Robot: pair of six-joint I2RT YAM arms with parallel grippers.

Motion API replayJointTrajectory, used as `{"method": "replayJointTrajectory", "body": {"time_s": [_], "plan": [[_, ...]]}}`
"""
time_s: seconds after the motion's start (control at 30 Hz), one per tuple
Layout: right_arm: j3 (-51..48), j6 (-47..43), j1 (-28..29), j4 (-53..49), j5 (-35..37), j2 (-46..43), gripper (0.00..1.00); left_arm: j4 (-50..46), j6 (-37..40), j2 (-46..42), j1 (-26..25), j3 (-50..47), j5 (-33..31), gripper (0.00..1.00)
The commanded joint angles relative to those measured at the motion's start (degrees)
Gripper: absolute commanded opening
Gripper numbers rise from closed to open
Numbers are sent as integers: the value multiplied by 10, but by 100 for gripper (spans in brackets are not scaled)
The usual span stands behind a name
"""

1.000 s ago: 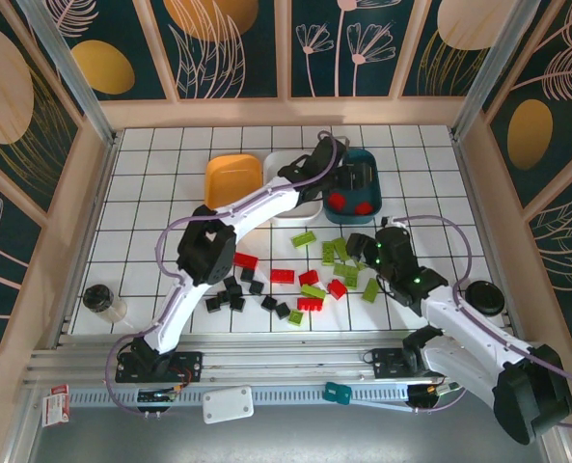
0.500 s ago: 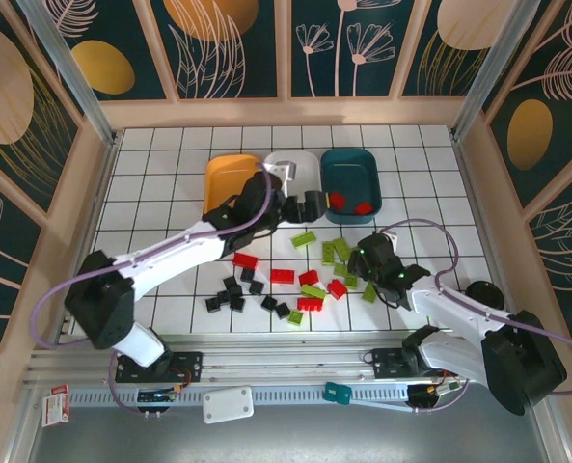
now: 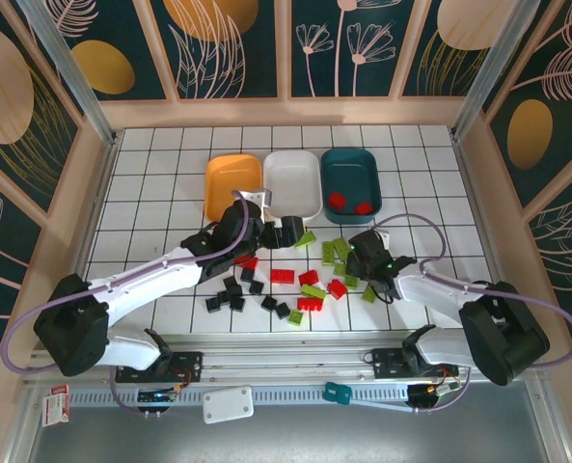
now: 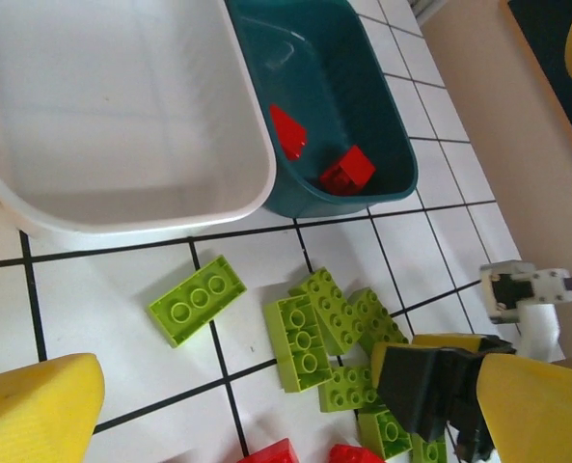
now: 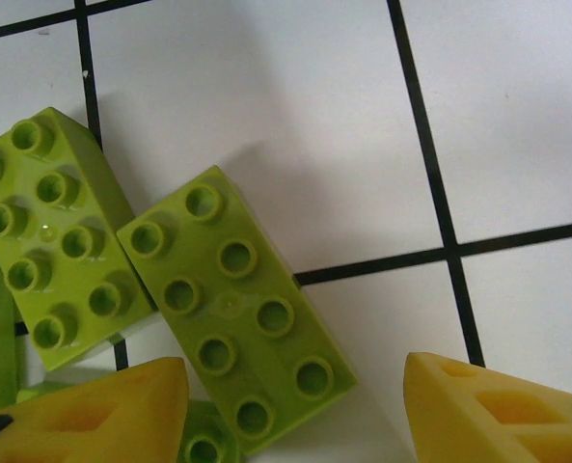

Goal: Sort the legos into containers by color
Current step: Pick up the lego from the middle-right of the table, then place the lego in the container.

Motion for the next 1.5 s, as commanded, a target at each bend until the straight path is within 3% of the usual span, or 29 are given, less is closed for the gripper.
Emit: {"method": "replayJointTrajectory", "body": {"time_s": [0.0,0.23,0.4,0.63,0.8,1.0,1.17,1.3,1.47], "plan": [[29,-18,-11,18,17,28,61,-5,-8,-22,0,-13,-15,99],[51,-36,-40,30,-18,82,56,-21,-10,-52,0,-39,-28,99],[49,-40,-55,38,-44,95,42,-39,-9,-76,0,-48,-50,99],[58,-52,-47,8,-46,-25,22,-78,-7,-138,-1,-72,-108,99],[128,-64,15,16,-83,-85,20,-104,-25,-195,0,-112,-170,99],[275,-105,74,77,-125,61,21,-129,-50,-231,0,-135,-198,99],[416,-129,70,77,-103,244,21,-147,-65,-242,0,-145,-194,99],[502,-127,57,64,-94,341,23,-156,-76,-255,0,-159,-189,99],[573,-116,43,41,-86,419,37,-156,-79,-257,-1,-168,-179,99]]}}
